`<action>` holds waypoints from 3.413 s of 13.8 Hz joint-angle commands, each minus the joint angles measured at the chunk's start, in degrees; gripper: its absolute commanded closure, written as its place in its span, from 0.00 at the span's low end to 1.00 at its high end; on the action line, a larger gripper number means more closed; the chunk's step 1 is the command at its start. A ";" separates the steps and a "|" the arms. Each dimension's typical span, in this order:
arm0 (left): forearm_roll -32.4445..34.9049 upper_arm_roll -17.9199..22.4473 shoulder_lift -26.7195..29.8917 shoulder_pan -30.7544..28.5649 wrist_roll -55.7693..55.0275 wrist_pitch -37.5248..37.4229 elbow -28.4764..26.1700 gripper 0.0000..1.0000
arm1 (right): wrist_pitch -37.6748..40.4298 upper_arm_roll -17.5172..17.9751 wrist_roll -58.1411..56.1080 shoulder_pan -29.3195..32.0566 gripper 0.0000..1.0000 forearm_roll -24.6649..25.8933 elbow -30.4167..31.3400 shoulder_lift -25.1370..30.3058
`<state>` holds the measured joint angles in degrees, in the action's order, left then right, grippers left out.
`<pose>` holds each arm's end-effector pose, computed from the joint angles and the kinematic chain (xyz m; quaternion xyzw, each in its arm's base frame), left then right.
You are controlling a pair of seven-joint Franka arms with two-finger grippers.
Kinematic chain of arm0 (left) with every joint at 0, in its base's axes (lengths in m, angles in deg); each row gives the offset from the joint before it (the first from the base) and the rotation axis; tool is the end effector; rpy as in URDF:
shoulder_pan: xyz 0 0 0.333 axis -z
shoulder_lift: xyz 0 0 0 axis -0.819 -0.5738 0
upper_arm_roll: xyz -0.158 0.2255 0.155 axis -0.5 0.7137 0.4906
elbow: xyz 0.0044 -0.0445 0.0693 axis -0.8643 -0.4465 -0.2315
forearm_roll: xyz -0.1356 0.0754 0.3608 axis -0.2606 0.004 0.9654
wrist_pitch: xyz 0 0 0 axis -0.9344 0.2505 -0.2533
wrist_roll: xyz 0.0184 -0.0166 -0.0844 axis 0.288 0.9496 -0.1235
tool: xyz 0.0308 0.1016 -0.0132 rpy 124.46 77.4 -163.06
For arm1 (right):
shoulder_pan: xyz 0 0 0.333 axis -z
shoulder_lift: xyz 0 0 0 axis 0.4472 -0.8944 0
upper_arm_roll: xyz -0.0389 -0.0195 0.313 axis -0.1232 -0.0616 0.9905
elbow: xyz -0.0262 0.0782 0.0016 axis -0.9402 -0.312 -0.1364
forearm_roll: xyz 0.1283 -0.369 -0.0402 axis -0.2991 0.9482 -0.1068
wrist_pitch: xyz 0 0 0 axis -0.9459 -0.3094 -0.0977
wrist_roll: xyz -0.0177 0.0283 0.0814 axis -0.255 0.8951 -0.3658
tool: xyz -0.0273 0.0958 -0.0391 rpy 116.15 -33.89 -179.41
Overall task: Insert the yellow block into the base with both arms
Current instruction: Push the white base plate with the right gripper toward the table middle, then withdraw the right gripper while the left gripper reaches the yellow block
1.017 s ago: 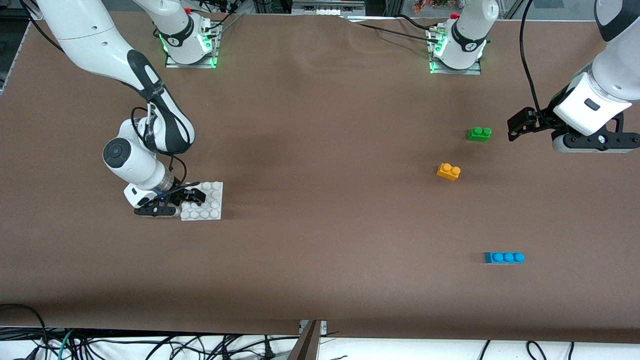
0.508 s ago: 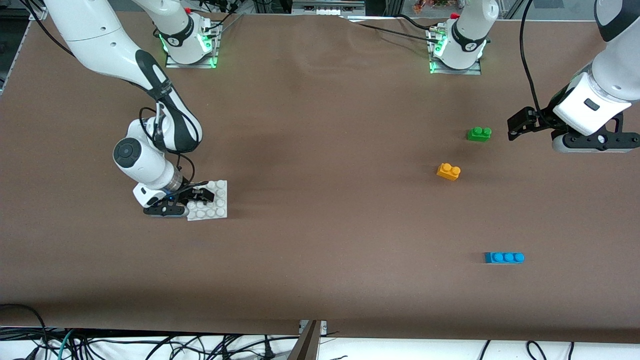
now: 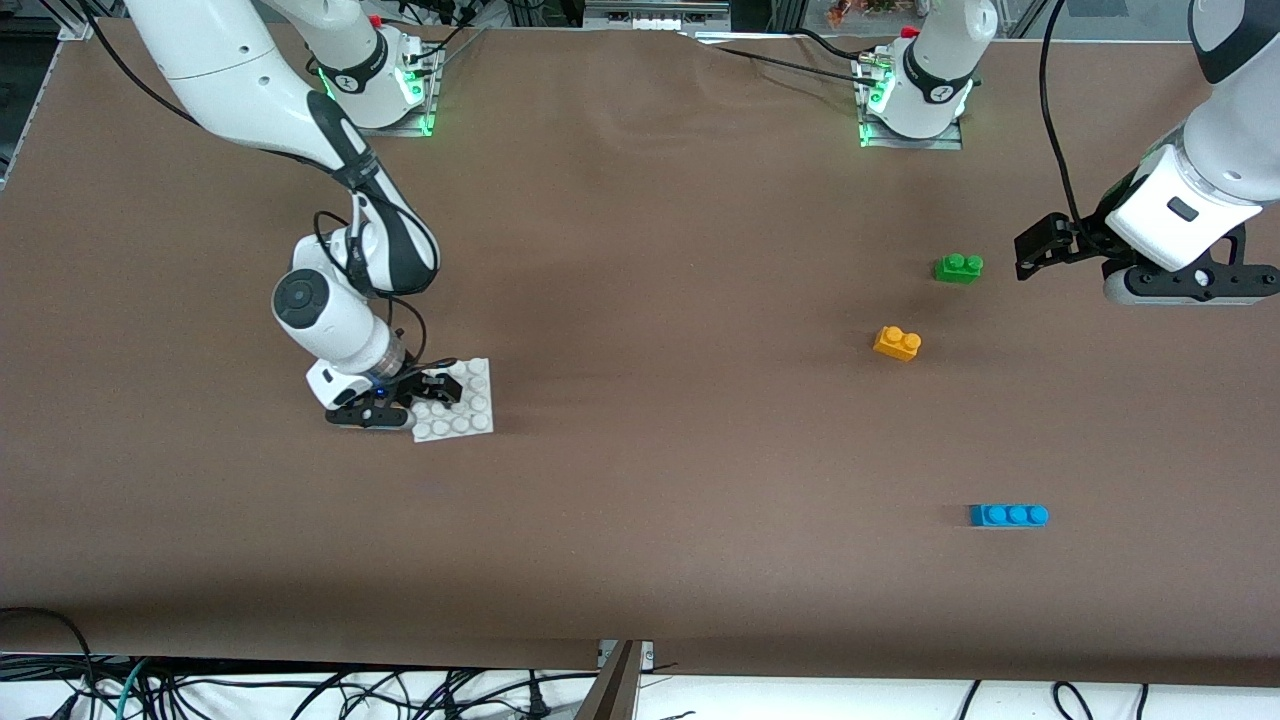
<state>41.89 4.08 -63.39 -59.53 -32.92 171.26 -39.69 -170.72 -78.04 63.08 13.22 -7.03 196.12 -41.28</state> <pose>0.5662 -0.0633 0.5821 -0.9997 -0.0075 0.0240 0.0058 0.5983 0.1804 0.1831 -0.9960 0.0324 -0.0603 0.0577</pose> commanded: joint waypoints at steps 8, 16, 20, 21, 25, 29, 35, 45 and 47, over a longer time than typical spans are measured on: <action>0.10 -0.10 -0.66 -0.20 0.12 -1.98 1.63 0.00 | -0.69 -0.41 13.42 -8.27 0.20 -0.40 -7.87 -5.92; 0.10 -0.19 -0.57 -0.20 -0.23 -2.68 1.63 0.00 | -0.51 -1.02 26.70 -15.92 0.20 -0.14 -16.30 -11.37; 0.01 -0.54 -0.48 -0.12 -0.40 -3.38 1.72 0.00 | -0.42 -1.11 30.14 -19.69 0.20 0.04 -19.82 -13.65; 0.01 -0.54 -0.40 -0.12 -0.49 -3.39 1.72 0.00 | -0.42 -1.11 30.14 -20.31 0.20 0.04 -20.44 -14.09; 0.01 -0.19 -0.39 -0.20 -0.49 -4.43 1.72 0.00 | -0.60 -2.25 30.49 -24.17 0.20 0.04 -21.94 -15.50; 0.01 -0.01 -0.40 -0.29 -0.41 -5.05 1.63 0.00 | -0.60 -3.83 33.64 -28.48 0.20 0.12 -26.40 -19.18; -0.26 0.69 -0.04 -0.99 -0.32 -7.08 1.72 0.00 | -0.42 -4.01 37.78 -31.74 0.20 0.30 -31.25 -22.00; -0.70 0.34 -0.22 -1.35 -0.49 -6.64 1.80 0.00 | 6.59 -3.75 39.19 -29.73 0.01 -0.40 -36.52 -18.86; -0.61 0.34 -0.31 -1.26 -0.49 -6.73 1.72 0.00 | 9.66 -3.57 38.84 -27.71 0.01 -1.02 -35.92 -14.47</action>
<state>41.88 4.66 -63.37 -60.73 -33.06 165.53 -39.23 -165.59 -82.00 101.75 -16.48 -7.08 160.44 -59.69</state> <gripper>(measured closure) 0.000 0.009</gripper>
